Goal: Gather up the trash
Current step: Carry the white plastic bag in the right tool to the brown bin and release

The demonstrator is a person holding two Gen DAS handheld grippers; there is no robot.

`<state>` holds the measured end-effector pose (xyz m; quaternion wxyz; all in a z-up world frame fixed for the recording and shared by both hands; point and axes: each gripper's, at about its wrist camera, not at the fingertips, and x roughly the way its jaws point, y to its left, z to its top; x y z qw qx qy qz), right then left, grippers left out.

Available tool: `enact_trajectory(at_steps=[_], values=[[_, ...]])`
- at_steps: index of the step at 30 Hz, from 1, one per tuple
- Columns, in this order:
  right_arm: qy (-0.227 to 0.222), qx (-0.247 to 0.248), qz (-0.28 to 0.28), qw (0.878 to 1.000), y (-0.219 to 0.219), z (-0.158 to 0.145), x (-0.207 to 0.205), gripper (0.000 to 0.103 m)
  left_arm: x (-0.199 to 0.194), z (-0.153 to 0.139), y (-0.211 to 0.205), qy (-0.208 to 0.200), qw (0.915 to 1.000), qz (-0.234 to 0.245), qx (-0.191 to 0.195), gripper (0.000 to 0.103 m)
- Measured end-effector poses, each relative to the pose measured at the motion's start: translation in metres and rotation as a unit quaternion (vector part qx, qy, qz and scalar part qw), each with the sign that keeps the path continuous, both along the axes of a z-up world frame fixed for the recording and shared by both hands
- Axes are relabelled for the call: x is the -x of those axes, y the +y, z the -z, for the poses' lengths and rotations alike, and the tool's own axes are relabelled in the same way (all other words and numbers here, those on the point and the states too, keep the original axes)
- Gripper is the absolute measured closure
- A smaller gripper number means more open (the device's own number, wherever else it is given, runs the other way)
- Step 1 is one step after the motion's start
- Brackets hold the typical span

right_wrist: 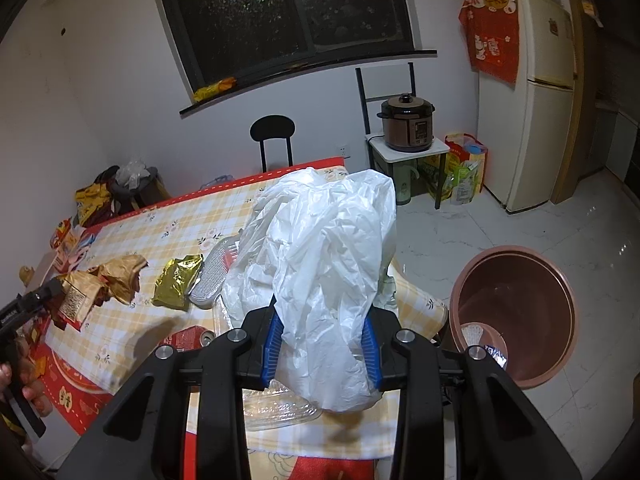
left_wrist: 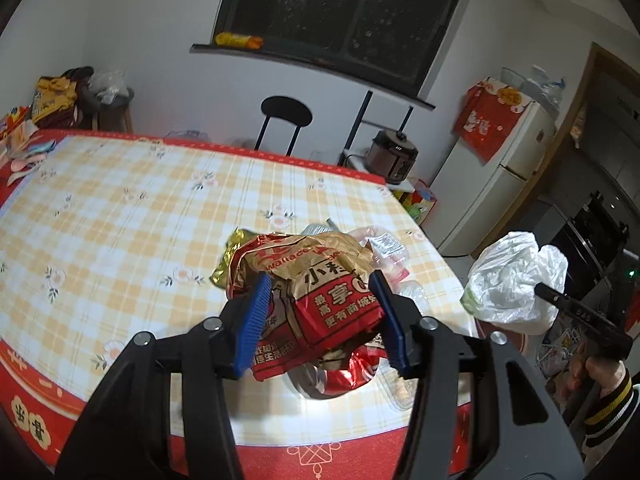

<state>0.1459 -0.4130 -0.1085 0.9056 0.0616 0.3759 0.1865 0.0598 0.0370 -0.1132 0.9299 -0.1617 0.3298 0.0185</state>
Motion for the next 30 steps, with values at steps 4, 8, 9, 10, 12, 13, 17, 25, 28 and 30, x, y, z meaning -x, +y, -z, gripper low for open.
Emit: enact_trajectory(at_steps=[4, 8, 9, 10, 12, 13, 17, 25, 28, 30], values=[[-0.004, -0.001, 0.015, 1.000, -0.008, -0.003, 0.011, 0.069, -0.002, -0.009, -0.007, -0.015, 0.9996, 0.022, -0.002, 0.051], [-0.012, 0.005, 0.040, 0.999, -0.026, -0.009, 0.023, 0.069, -0.011, -0.014, -0.022, -0.028, 0.9985, 0.047, 0.003, 0.051], [-0.014, 0.008, 0.046, 0.999, -0.032, -0.011, 0.026, 0.069, -0.013, -0.015, -0.027, -0.029, 0.9982, 0.053, 0.005, 0.051], [-0.016, 0.010, 0.052, 0.998, -0.036, -0.013, 0.028, 0.069, -0.016, -0.017, -0.033, -0.031, 0.9977, 0.060, 0.006, 0.051], [-0.022, 0.012, 0.065, 0.998, -0.050, -0.017, 0.032, 0.069, -0.022, -0.019, -0.046, -0.030, 0.9965, 0.078, 0.005, 0.051], [-0.024, 0.012, 0.075, 0.997, -0.059, -0.019, 0.034, 0.069, -0.025, -0.020, -0.052, -0.030, 0.9960, 0.084, 0.006, 0.051], [-0.023, 0.014, 0.108, 0.994, -0.095, -0.019, 0.043, 0.069, -0.040, -0.023, -0.086, -0.031, 0.9923, 0.120, 0.009, 0.051], [-0.002, 0.040, 0.141, 0.989, -0.167, -0.006, 0.045, 0.069, -0.074, -0.027, -0.170, -0.033, 0.9845, 0.171, 0.025, 0.051], [0.013, 0.048, 0.149, 0.988, -0.191, 0.003, 0.044, 0.069, -0.085, -0.027, -0.201, -0.029, 0.9812, 0.190, 0.023, 0.051], [0.021, 0.051, 0.154, 0.986, -0.206, 0.009, 0.040, 0.069, -0.093, -0.026, -0.222, -0.025, 0.9788, 0.202, 0.025, 0.051]])
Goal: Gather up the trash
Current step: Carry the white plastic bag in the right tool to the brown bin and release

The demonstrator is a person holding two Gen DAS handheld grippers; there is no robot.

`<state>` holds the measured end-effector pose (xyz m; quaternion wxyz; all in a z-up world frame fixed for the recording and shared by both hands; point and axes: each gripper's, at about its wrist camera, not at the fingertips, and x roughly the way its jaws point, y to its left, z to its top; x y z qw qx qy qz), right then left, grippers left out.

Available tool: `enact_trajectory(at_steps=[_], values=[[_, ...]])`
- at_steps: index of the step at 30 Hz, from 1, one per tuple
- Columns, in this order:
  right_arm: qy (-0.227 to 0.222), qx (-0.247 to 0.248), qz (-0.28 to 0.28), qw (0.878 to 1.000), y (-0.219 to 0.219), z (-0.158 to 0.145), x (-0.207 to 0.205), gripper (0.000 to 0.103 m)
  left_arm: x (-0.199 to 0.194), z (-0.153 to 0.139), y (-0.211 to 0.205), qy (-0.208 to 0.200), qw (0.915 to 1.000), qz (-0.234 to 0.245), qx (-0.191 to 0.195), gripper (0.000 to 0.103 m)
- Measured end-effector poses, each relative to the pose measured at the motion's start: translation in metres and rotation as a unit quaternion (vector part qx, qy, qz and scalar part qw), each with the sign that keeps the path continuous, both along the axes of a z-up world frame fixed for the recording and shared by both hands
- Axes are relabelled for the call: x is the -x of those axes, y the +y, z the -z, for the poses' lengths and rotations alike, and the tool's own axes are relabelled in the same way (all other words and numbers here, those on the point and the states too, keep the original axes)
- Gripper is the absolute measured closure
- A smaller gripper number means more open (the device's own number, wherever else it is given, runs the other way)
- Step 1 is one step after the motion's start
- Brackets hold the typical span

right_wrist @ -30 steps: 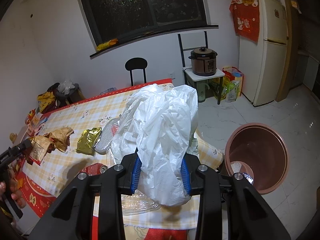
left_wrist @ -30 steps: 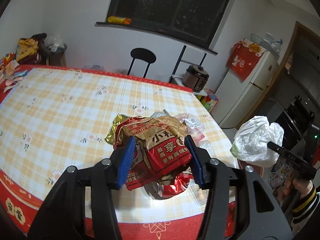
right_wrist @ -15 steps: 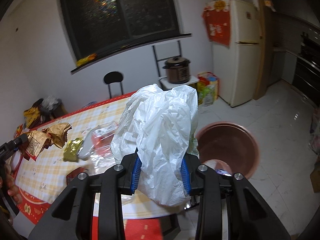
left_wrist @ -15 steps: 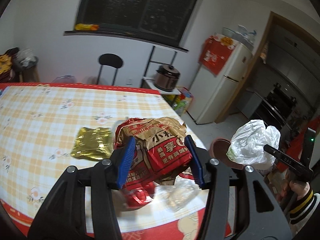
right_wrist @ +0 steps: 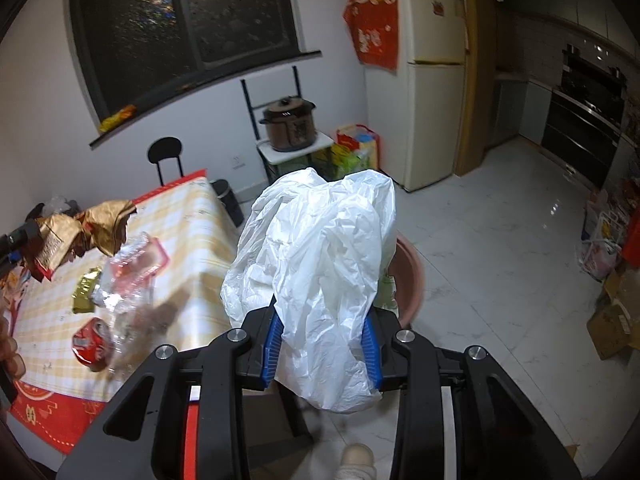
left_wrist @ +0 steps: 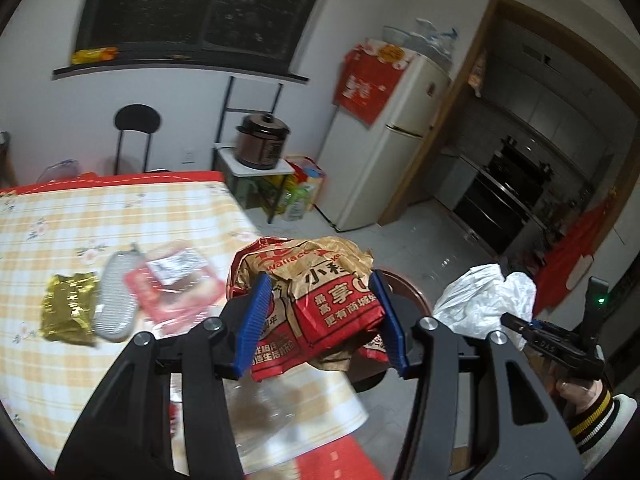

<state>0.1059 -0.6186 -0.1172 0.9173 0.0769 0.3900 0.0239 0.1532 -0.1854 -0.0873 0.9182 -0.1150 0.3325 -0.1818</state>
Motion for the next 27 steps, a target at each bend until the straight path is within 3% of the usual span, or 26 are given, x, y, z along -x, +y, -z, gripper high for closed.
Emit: enact_trajectory(at_steps=[8, 18, 27], values=[[0.018, -0.016, -0.001, 1.000, -0.033, 0.021, -0.021, 0.069, -0.023, 0.008, -0.045, 0.010, 0.9998, 0.017, 0.010, 0.051], [0.050, -0.049, -0.032, 0.997, -0.048, 0.064, -0.080, 0.069, -0.043, 0.012, -0.070, 0.018, 0.9995, -0.022, -0.015, 0.051], [0.090, -0.042, -0.066, 0.993, -0.045, 0.107, -0.142, 0.069, -0.056, 0.027, -0.088, 0.041, 0.9973, -0.053, -0.030, 0.051]])
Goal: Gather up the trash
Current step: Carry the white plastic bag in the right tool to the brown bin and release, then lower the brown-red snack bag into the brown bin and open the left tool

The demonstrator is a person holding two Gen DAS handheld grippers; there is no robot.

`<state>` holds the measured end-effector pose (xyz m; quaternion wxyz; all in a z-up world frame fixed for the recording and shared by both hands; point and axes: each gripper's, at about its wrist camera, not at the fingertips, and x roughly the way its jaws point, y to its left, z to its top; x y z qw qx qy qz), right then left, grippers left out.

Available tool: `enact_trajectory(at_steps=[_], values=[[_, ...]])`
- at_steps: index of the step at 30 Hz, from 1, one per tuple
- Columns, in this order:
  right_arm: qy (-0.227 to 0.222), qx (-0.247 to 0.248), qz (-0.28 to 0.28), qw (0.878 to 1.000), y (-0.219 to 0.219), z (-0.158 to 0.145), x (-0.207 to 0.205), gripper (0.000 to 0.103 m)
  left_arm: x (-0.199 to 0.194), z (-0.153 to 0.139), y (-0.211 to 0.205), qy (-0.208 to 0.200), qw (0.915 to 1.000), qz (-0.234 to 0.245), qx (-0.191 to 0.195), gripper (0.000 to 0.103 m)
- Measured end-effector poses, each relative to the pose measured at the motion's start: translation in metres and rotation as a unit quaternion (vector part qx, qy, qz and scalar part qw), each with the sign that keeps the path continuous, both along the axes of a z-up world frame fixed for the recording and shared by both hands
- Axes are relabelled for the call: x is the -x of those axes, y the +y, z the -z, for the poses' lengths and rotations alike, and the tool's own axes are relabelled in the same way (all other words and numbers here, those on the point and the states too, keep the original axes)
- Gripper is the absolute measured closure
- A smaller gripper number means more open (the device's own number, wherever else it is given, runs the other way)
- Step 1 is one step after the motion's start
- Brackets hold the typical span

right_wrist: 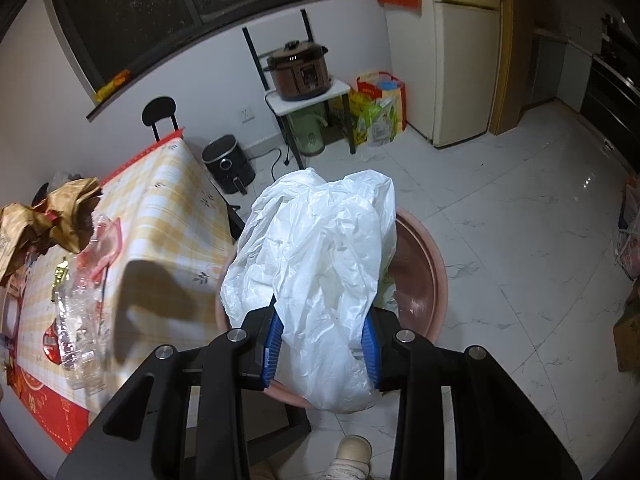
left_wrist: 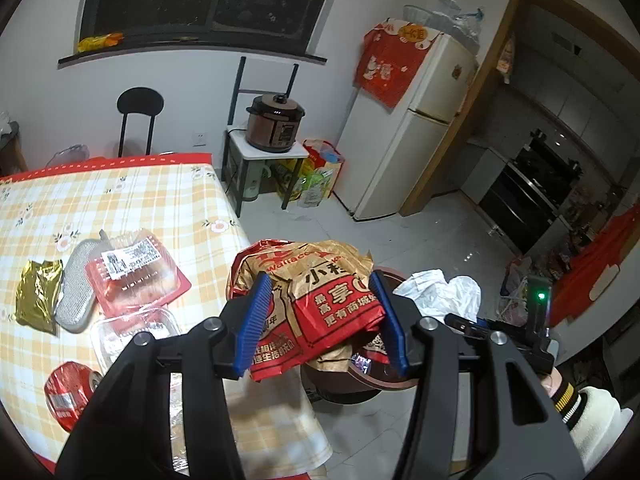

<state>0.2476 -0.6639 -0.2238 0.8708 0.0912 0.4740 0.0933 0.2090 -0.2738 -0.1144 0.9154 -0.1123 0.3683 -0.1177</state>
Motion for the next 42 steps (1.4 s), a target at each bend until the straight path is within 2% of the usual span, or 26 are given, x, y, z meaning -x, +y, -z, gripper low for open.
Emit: enact_trajectory(at_steps=[3, 5, 8, 10, 16, 25, 33, 37, 38, 40, 42], values=[[0.008, -0.004, -0.005, 1.000, -0.002, 0.009, -0.017, 0.063, -0.004, 0.005, -0.007, 0.006, 0.9999, -0.007, -0.004, 0.051], [0.013, -0.018, -0.011, 1.000, -0.003, 0.013, -0.028, 0.042, -0.005, 0.007, -0.014, 0.008, 0.9999, -0.012, -0.005, 0.051], [0.010, -0.032, -0.019, 0.999, -0.005, 0.011, -0.040, 0.026, -0.007, 0.009, -0.025, 0.009, 0.9998, -0.013, -0.007, 0.051], [0.000, -0.032, -0.026, 0.999, -0.006, 0.005, -0.043, 0.023, -0.008, 0.010, -0.032, 0.010, 0.9999, -0.011, -0.007, 0.051], [-0.039, -0.041, -0.018, 0.998, -0.028, -0.025, -0.037, 0.006, -0.017, 0.014, -0.062, 0.013, 0.9998, 0.013, -0.009, 0.051], [-0.068, -0.032, 0.008, 0.997, -0.078, -0.057, -0.008, 0.005, -0.043, 0.042, -0.126, 0.041, 0.9964, 0.073, -0.015, 0.050], [-0.077, -0.025, 0.048, 0.996, -0.126, -0.066, 0.019, 0.005, -0.077, 0.078, -0.174, 0.069, 0.9908, 0.111, -0.034, 0.050], [-0.077, -0.023, 0.076, 0.994, -0.150, -0.066, 0.036, 0.005, -0.095, 0.089, -0.196, 0.071, 0.9875, 0.133, -0.046, 0.049], [-0.076, -0.023, 0.081, 0.994, -0.155, -0.064, 0.040, 0.005, -0.099, 0.092, -0.202, 0.071, 0.9866, 0.140, -0.046, 0.048], [-0.073, -0.021, 0.095, 0.993, -0.165, -0.063, 0.046, 0.005, -0.107, 0.094, -0.212, 0.072, 0.9842, 0.156, -0.042, 0.036], [-0.072, -0.021, 0.105, 0.992, -0.170, -0.062, 0.050, 0.005, -0.112, 0.091, -0.219, 0.064, 0.9835, 0.163, -0.044, 0.033]])
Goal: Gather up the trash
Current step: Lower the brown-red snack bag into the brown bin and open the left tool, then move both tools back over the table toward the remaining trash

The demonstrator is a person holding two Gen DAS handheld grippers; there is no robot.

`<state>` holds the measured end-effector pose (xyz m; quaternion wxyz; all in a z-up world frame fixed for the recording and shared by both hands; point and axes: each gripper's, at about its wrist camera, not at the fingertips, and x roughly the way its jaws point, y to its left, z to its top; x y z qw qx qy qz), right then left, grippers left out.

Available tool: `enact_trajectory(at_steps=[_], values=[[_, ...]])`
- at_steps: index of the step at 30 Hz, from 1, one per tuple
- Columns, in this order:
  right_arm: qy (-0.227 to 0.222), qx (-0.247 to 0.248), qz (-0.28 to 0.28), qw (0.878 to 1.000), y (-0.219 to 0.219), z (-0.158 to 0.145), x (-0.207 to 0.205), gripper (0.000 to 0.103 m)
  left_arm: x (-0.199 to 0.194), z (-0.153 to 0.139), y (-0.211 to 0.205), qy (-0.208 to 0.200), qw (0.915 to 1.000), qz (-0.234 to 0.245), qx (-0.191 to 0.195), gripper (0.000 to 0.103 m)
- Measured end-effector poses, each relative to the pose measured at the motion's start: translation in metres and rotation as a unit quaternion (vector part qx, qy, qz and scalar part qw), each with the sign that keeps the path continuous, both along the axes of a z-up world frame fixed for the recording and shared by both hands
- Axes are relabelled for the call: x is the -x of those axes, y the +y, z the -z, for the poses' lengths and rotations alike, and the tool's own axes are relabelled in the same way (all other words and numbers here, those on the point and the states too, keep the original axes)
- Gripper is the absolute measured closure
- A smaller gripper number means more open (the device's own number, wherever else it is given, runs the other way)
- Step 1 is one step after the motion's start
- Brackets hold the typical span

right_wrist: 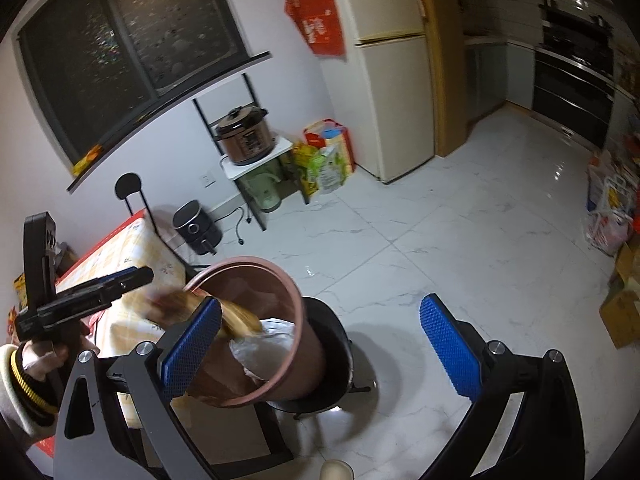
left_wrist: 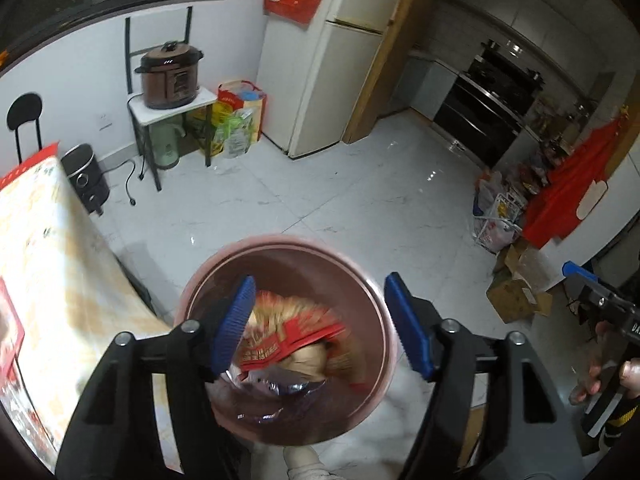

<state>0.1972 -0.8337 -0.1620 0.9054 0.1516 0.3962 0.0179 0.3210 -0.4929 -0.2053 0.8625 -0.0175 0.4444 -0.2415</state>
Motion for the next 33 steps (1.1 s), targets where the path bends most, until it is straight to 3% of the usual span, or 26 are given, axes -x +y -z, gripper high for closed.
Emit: enact_trajectory(at_steps=[5, 9, 12, 15, 19, 26, 29, 33], values=[[-0.008, -0.007, 0.003, 1.000, -0.004, -0.005, 0.006, 0.005, 0.005, -0.022, 0.001, -0.023, 0.9996, -0.005, 0.015, 0.028], [-0.020, -0.009, -0.017, 1.000, 0.006, -0.013, 0.003, 0.005, 0.023, -0.045, 0.018, -0.053, 0.9982, -0.020, 0.019, 0.018], [-0.029, -0.006, -0.032, 0.999, 0.014, -0.020, -0.003, 0.005, 0.043, -0.066, 0.045, -0.075, 0.9961, -0.044, 0.019, 0.016], [-0.038, -0.012, -0.048, 0.998, 0.024, -0.028, -0.009, 0.005, 0.061, -0.082, 0.074, -0.086, 0.9935, -0.073, 0.017, 0.006], [-0.054, -0.021, -0.084, 0.995, 0.048, -0.037, -0.017, 0.005, 0.088, -0.097, 0.118, -0.096, 0.9875, -0.125, 0.004, 0.006], [-0.057, -0.033, -0.142, 0.988, 0.099, -0.039, -0.029, 0.005, 0.156, -0.116, 0.205, -0.104, 0.9668, -0.233, -0.012, 0.006], [-0.061, -0.038, -0.172, 0.983, 0.124, -0.042, -0.035, 0.005, 0.191, -0.115, 0.243, -0.096, 0.9513, -0.292, -0.025, 0.006], [-0.063, -0.040, -0.217, 0.973, 0.165, -0.047, -0.040, 0.005, 0.244, -0.109, 0.296, -0.079, 0.9242, -0.373, -0.029, 0.006]])
